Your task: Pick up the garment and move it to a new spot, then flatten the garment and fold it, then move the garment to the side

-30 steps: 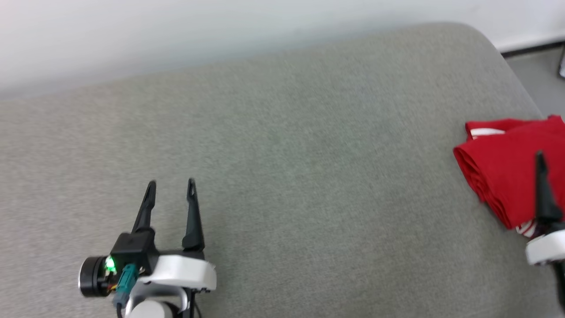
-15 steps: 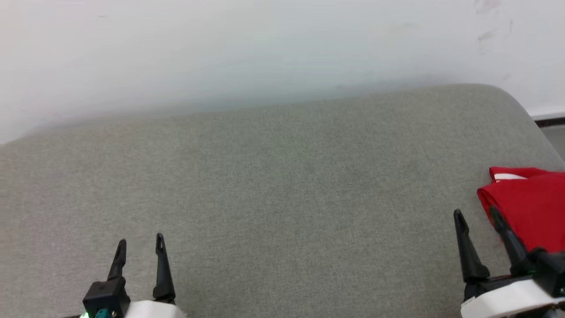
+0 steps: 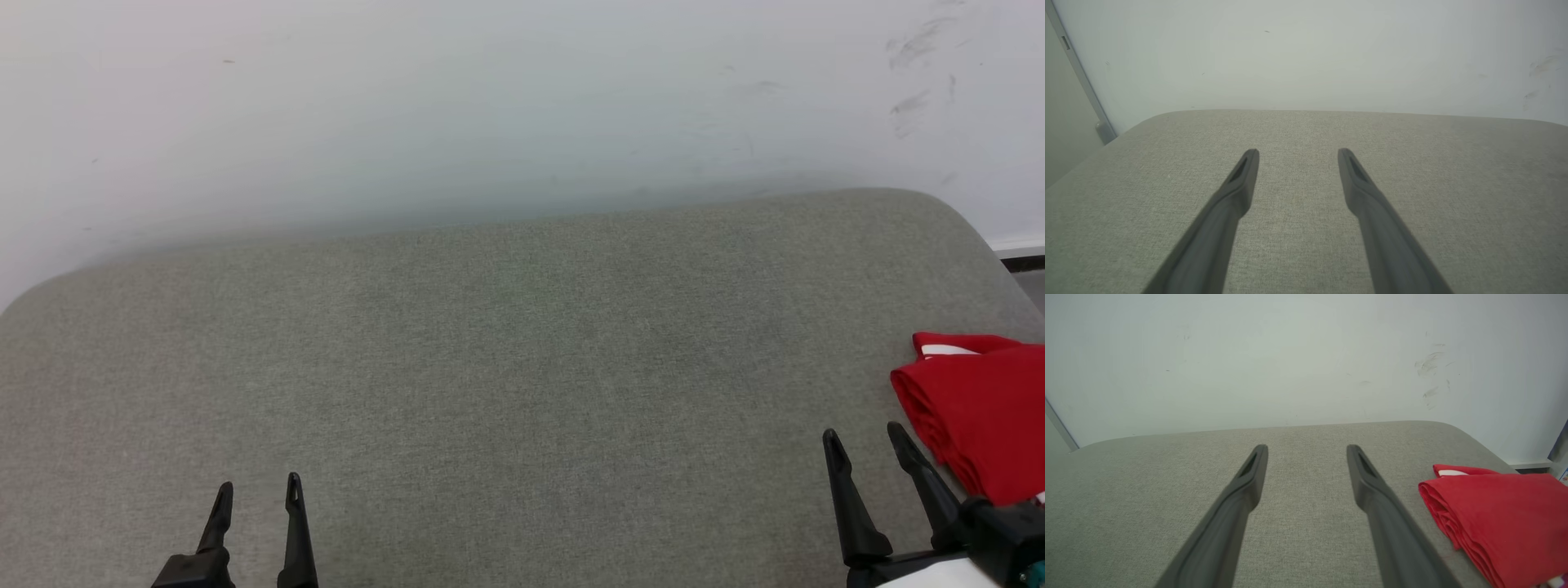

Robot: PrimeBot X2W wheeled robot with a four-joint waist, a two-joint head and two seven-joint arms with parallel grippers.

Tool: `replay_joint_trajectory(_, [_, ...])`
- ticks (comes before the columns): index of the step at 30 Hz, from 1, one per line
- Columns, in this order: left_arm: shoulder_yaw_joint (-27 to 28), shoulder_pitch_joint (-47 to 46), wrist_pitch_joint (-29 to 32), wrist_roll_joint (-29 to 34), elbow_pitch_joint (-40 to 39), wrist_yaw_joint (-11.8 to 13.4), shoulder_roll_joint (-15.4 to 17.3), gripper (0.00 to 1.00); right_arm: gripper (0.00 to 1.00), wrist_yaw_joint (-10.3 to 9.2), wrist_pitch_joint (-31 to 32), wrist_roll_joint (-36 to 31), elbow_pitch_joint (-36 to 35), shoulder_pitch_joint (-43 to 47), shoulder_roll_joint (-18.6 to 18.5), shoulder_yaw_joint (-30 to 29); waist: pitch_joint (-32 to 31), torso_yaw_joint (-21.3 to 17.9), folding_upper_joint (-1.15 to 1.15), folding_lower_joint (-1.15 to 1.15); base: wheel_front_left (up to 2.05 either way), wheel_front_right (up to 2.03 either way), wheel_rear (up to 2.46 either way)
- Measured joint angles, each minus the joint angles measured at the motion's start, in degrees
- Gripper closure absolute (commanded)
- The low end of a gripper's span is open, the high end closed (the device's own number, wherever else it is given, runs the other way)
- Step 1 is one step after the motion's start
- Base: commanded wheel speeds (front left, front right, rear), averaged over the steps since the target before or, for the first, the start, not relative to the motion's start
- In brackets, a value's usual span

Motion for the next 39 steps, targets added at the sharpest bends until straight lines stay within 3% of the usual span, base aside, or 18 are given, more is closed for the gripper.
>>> replay_joint_trajectory(13, [0.56, -0.79, 0.00, 0.11, 1.89, -1.62, 0.22, 0.00, 0.00, 0.00, -0.09, 0.02, 0.18, -0.01, 0.46, 0.01, -0.30, 0.28, 0.00, 0.00, 0.00, 0.00, 0.00])
replay_joint_trajectory(14, [0.49, -0.72, 0.04, 0.12, 2.10, -1.63, 0.11, 1.00, 1.00, 0.01, -0.08, 0.03, 0.43, -0.01, 0.47, 0.05, -0.31, 0.31, 0.00, 0.00, 0.00, 0.00, 0.00])
replay_joint_trajectory(19, [0.30, 0.14, 0.87, -1.33, 4.27, -1.82, -0.86, 1.00, 1.00, 0.00, 0.04, 1.44, 2.66, 0.42, 0.56, 0.31, -0.27, 0.40, 0.00, 0.01, 0.00, 0.00, 0.00])
replay_joint_trajectory(30, [2.59, -2.53, 5.24, -17.44, 5.66, -5.02, -2.00, 1.00, 1.00, 0.00, 2.09, 18.87, 6.31, -2.03, 0.55, 0.03, 0.08, 1.11, 0.00, 0.01, 0.00, 0.00, 0.00])
replay_joint_trajectory(39, [3.66, -4.19, 7.31, -25.24, 6.34, -6.58, -2.61, 1.00, 1.00, 0.00, 3.10, 27.17, 8.08, -3.80, 0.55, -0.26, 0.27, 1.50, 0.00, 0.01, 0.00, 0.00, 0.00])
